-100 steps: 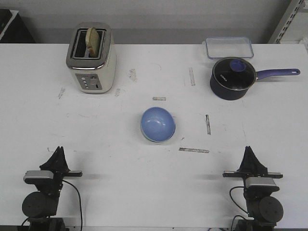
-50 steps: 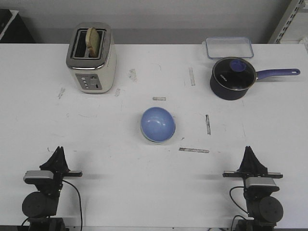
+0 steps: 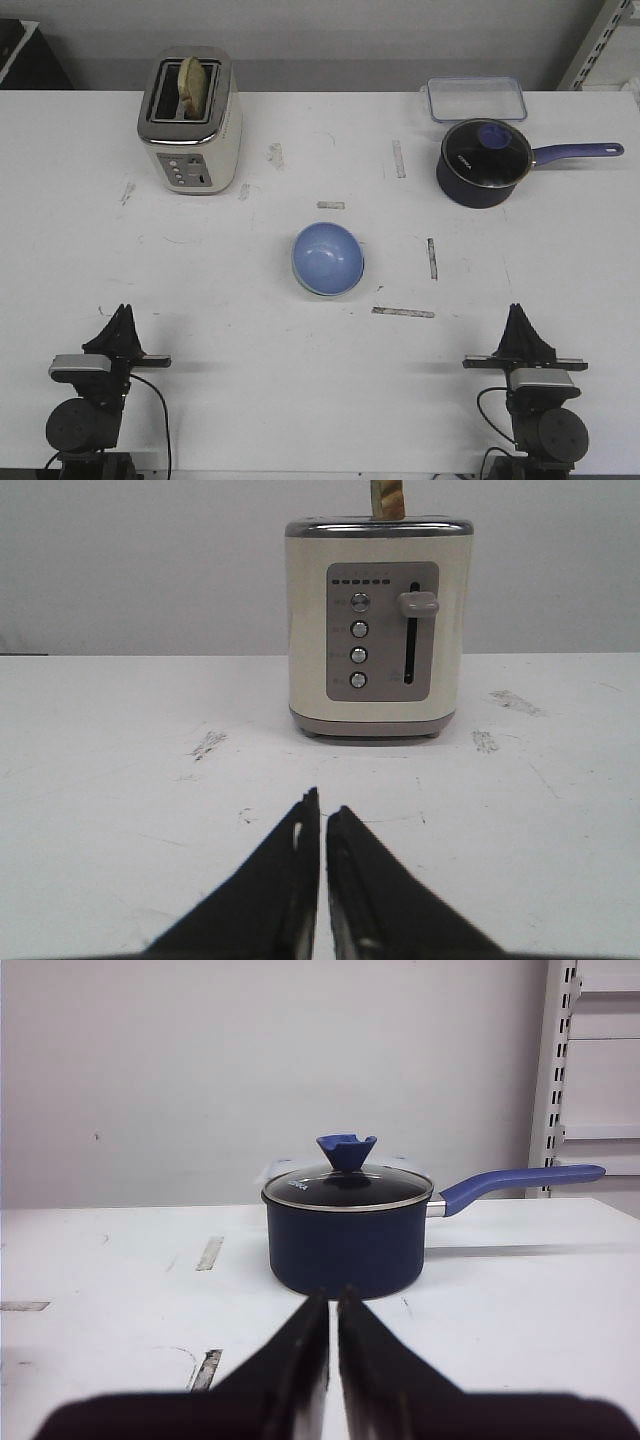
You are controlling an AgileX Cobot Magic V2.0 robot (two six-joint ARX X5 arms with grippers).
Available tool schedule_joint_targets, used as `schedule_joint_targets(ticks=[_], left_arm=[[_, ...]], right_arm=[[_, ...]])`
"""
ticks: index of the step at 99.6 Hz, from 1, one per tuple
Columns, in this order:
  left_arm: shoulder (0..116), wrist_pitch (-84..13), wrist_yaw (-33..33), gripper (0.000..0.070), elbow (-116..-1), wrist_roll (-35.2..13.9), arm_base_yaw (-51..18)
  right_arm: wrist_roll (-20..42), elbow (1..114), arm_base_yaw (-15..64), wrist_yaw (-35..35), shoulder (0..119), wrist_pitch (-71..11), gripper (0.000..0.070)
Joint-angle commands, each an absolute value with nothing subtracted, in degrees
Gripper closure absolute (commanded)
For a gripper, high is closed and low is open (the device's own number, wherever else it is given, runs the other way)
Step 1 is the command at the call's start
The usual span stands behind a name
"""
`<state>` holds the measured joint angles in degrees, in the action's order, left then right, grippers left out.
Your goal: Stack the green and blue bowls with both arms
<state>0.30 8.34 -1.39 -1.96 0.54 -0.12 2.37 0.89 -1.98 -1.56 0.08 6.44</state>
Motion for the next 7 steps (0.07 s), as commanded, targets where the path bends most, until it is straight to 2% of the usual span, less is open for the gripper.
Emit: schedule_joint_targets(ticks=[1, 7], left_arm=[[0.19, 9.06, -1.54, 0.0699, -0.78, 0.60, 0.01], [0.19, 9.06, -1.54, 0.0699, -0.78, 0.60, 0.01]], right_arm=[[2.98, 0.71, -2.07, -1.50, 0.08, 6.81, 0.0691], [2.98, 0.71, -2.07, -1.50, 0.08, 6.81, 0.0691]])
